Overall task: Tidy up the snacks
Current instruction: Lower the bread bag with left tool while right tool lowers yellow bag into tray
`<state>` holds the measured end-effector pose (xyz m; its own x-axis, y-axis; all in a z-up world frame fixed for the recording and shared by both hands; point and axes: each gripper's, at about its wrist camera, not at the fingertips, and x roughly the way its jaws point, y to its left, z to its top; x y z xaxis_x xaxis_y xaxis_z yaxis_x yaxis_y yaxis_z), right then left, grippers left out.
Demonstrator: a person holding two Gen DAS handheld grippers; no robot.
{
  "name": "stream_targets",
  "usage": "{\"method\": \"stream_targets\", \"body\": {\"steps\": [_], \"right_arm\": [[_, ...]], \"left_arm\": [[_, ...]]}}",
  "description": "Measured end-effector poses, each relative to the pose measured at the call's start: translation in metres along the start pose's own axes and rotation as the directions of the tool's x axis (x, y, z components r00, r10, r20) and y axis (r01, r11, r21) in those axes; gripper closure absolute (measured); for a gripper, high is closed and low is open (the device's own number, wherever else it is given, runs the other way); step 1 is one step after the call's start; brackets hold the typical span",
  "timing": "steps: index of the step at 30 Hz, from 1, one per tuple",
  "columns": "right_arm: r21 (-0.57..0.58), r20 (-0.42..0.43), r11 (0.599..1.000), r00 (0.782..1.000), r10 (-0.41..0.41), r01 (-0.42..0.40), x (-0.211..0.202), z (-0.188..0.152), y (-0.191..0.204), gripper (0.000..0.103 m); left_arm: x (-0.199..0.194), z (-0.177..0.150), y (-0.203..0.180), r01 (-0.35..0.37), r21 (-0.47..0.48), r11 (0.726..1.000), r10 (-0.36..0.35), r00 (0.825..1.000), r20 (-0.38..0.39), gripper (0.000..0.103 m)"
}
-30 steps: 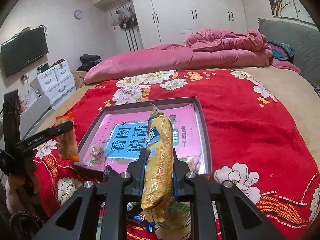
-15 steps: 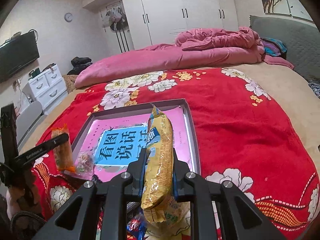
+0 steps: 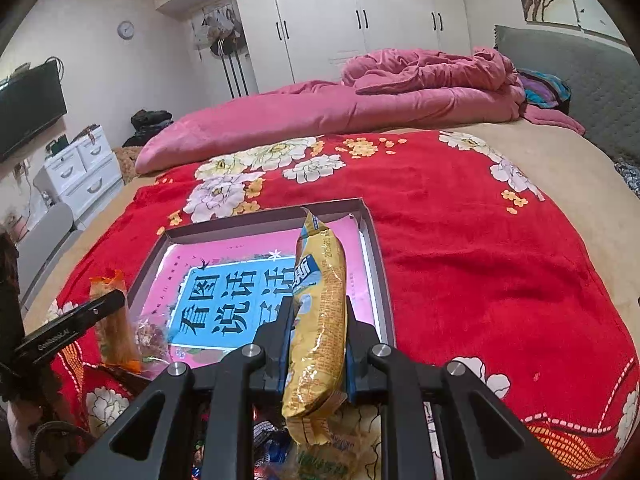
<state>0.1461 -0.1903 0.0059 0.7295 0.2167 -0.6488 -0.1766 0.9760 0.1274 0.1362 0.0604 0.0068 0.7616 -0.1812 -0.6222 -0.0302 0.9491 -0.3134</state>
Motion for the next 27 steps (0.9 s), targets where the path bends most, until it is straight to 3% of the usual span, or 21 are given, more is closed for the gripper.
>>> {"method": "stream_targets", "body": {"steps": [17,27], "right_arm": [[0.0,-0.081,0.999,0.996,-0.043,0.043,0.031,-0.004,-0.017,0.082],[-0.001,-0.109,0.999,0.993,-0.052,0.052,0.042,-0.005,-0.02,0.082]], "left_arm": [[0.011,-0.002,0.005,0.034,-0.044,0.998,-0.035,0.999,-0.039,0.071],[0.014,-0.006,-0.002,0.066,-0.024,0.998,-0.067,0.996,-0.053,0.071]]}}
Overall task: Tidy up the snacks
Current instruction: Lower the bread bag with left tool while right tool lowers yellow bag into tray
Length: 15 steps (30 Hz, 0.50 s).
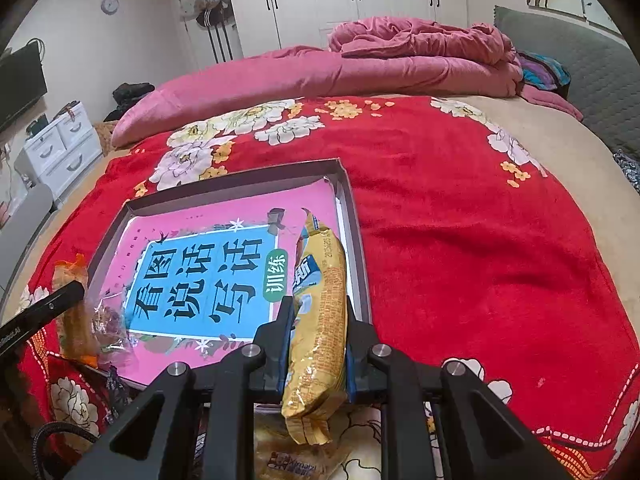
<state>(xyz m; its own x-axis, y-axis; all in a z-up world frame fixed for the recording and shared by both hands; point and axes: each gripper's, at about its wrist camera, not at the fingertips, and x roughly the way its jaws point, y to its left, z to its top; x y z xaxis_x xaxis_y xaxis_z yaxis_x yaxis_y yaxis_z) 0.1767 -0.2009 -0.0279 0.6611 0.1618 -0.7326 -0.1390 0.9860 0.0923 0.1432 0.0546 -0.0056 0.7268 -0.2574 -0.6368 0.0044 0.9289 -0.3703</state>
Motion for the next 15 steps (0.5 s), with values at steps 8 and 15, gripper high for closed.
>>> {"method": "stream_targets", "body": {"steps": [8,15], "right_arm": [[-0.01,-0.02,1.0,1.0,-0.003,0.003,0.0073,-0.0031,0.0011,0.082],[-0.024,-0.027,1.0,1.0,0.0,-0.001,0.0099,-0.0071,0.004,0.082]], "left_arm": [[0.0062,-0.0061,-0.0074,0.022,0.024,0.999,-0.021,0.999,-0.027,0.07],[0.0069,-0.005,0.002,0.011,-0.009,1.0,-0.012,0.999,-0.032,0.069]]}}
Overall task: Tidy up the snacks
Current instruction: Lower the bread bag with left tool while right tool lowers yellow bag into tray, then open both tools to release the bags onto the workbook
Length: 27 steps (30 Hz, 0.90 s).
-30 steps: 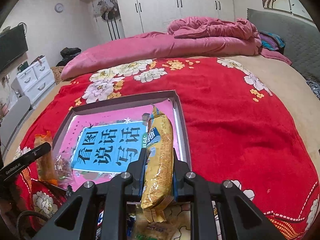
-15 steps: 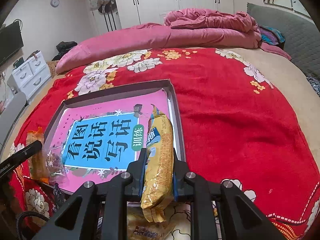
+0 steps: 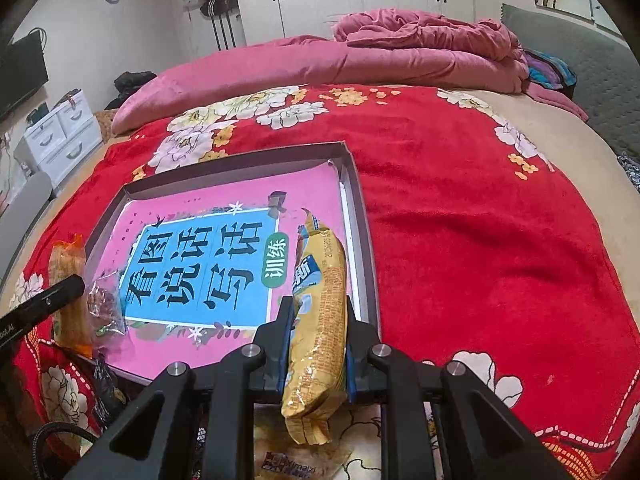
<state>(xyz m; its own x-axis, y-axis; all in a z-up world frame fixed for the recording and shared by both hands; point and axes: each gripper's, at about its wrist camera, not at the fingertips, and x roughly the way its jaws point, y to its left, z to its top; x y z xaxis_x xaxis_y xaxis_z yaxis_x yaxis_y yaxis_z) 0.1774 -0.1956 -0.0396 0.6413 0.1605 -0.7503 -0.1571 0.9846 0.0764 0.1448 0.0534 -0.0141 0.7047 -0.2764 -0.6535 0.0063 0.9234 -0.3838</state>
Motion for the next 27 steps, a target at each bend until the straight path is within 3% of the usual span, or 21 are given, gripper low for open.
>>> {"method": "stream_targets", "body": {"steps": [12,17,27], "right_arm": [[0.019,0.006,1.0,1.0,-0.001,0.001,-0.004,-0.003,-0.002,0.08],[0.026,0.018,1.0,1.0,0.009,-0.009,-0.01,-0.003,-0.002,0.071],[0.035,0.028,0.999,1.0,0.013,-0.014,-0.017,-0.006,0.0,0.067]], "left_arm": [[0.002,0.001,0.009,-0.021,-0.033,0.999,0.021,1.0,-0.008,0.068],[0.006,-0.001,0.011,-0.031,-0.04,0.999,0.03,0.999,-0.019,0.063],[0.002,-0.001,0.012,-0.027,-0.046,0.999,0.026,1.0,-0.009,0.049]]}}
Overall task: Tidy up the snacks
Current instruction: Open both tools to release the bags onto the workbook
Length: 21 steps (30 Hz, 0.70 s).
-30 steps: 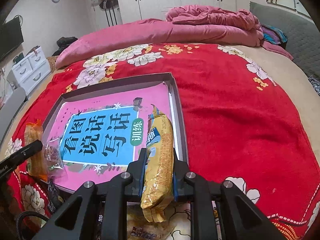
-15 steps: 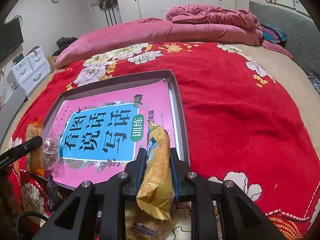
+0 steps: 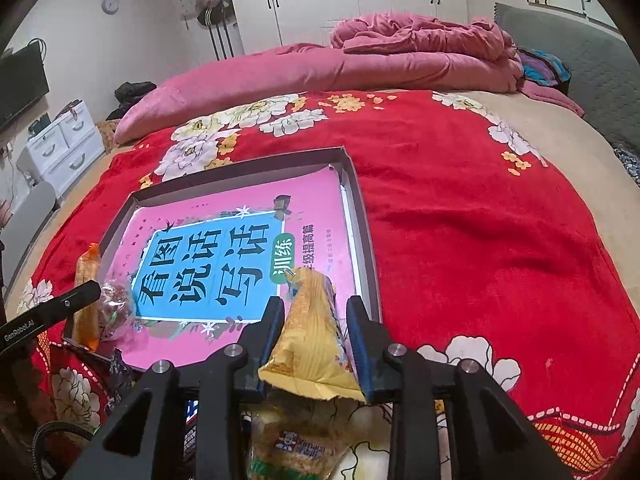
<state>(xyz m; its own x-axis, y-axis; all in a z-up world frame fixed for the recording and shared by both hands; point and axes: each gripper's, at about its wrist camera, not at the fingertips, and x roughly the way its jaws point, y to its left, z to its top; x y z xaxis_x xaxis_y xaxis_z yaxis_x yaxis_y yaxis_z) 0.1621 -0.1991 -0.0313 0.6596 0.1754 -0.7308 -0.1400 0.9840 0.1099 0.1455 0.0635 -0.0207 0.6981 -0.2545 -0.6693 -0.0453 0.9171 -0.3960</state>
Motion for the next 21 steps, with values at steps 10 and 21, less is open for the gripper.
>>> {"method": "stream_targets", "body": {"steps": [10,21], "right_arm": [[0.022,0.017,1.0,1.0,0.001,-0.002,-0.009,0.0,-0.002,0.062],[0.064,0.035,0.998,0.999,-0.021,0.019,-0.016,0.001,-0.011,0.061]], "left_arm": [[-0.009,0.001,-0.004,0.008,0.018,1.0,-0.008,0.999,0.032,0.043],[-0.019,0.003,-0.004,0.025,0.019,1.0,-0.026,0.998,0.06,0.035]]}}
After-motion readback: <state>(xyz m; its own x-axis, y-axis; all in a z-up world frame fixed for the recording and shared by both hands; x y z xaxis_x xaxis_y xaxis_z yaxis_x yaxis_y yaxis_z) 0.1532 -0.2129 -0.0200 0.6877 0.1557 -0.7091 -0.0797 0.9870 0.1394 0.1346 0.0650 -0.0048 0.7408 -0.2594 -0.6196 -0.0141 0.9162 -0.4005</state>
